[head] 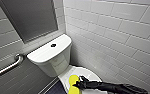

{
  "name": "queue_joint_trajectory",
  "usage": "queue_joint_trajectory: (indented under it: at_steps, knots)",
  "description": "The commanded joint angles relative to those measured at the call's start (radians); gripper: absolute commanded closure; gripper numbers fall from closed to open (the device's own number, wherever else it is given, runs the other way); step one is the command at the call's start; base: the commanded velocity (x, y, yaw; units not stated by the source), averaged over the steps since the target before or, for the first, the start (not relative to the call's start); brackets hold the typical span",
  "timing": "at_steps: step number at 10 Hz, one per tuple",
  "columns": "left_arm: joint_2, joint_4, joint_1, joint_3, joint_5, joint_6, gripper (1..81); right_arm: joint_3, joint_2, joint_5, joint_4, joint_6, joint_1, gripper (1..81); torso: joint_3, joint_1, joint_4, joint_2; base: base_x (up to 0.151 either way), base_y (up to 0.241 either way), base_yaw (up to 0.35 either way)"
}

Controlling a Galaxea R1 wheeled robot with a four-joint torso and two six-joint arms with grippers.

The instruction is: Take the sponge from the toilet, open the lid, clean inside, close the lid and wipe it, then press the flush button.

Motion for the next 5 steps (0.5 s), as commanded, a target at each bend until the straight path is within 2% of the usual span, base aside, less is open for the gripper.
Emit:
queue_joint_trajectory:
  at_steps: [1, 3, 5]
  knots:
    - [0.006, 0.001, -0.022, 0.005, 0.044, -0.011, 1.0, 0.190, -0.190, -0.071, -0.020, 0.017, 0.022, 81.1, 0.000, 0.000, 0.000, 0.000, 0.000, 0.000, 0.000]
    - [0.004, 0.001, -0.022, 0.005, 0.044, -0.009, 1.0, 0.235, -0.280, -0.068, -0.020, 0.017, -0.018, 81.1, 0.000, 0.000, 0.000, 0.000, 0.000, 0.000, 0.000]
    - [0.009, 0.004, -0.026, 0.005, 0.044, -0.009, 1.0, 0.376, -0.438, -0.057, -0.011, 0.019, -0.037, 81.1, 0.000, 0.000, 0.000, 0.000, 0.000, 0.000, 0.000]
